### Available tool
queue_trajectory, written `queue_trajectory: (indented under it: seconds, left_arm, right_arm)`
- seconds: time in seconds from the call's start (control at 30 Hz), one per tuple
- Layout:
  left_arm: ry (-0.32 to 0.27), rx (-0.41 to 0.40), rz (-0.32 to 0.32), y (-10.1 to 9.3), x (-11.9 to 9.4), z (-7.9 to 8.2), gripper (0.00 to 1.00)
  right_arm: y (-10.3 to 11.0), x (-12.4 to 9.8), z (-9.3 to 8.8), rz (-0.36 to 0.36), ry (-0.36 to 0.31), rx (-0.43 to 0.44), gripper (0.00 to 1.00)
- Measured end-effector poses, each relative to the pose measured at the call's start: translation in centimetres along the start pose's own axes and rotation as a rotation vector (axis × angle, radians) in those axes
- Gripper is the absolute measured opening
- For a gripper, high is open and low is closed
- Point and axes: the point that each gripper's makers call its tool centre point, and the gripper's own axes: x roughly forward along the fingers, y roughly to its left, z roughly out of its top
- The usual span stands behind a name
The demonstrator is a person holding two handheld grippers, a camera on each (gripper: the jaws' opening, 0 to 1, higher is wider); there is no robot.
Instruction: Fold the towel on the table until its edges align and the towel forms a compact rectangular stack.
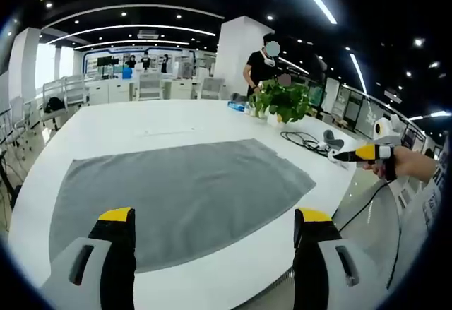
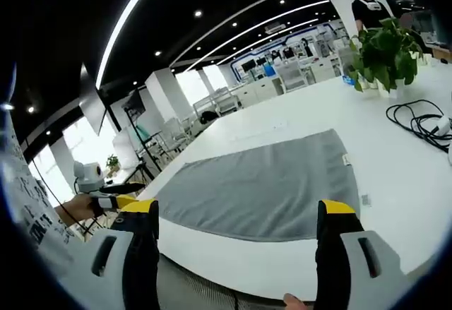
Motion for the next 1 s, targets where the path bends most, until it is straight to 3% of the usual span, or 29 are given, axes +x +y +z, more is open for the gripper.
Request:
queue_trajectory:
  seconds: [1.0]
  left_arm:
    - [0.011, -0.017, -0.028, -0.9, 0.2, -0.7, 0.95]
  right_arm:
    - [-0.2, -0.2, -0.2, -0.011, -0.002, 0.023, 0.93]
